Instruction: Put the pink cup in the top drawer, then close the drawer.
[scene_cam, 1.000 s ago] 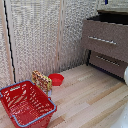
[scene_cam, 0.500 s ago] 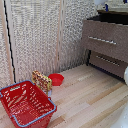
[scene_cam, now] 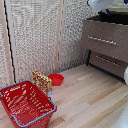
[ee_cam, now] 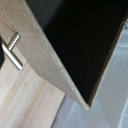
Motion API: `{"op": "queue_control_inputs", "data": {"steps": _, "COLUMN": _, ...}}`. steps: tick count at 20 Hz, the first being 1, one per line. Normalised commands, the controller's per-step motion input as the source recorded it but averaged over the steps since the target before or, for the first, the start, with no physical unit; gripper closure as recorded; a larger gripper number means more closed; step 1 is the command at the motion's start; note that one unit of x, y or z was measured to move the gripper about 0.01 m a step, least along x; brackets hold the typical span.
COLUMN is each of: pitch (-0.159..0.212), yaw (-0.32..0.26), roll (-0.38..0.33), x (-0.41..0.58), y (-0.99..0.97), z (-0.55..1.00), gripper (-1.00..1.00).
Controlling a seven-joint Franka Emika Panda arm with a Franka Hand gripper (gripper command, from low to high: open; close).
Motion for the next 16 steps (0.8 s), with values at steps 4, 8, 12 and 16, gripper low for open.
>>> {"op": "queue_control_inputs", "data": {"steps": 4, "pitch": 0.08, "yaw": 0.084, "roll": -0.375, "x": 0.169, "y": 0.28, "z": -0.36, "gripper": -1.0}}
{"op": "queue_control_inputs", "data": {"steps": 8, "pitch": 0.056, "yaw": 0.084, "roll": -0.375, "x": 0.253, "y": 0.29, "z": -0.4, "gripper": -1.0}}
{"op": "queue_control_inputs", "data": {"steps": 12, "pitch": 0.072, "yaw": 0.074, "roll": -0.375, "x": 0.219, "y": 0.29, "z": -0.37, "gripper": -1.0}}
{"op": "queue_control_inputs", "data": {"steps": 16, "pitch": 0.13, "yaw": 0.065, "roll": -0.375, "x": 0.059, "y": 0.29, "z": -0.29, "gripper": -1.0}}
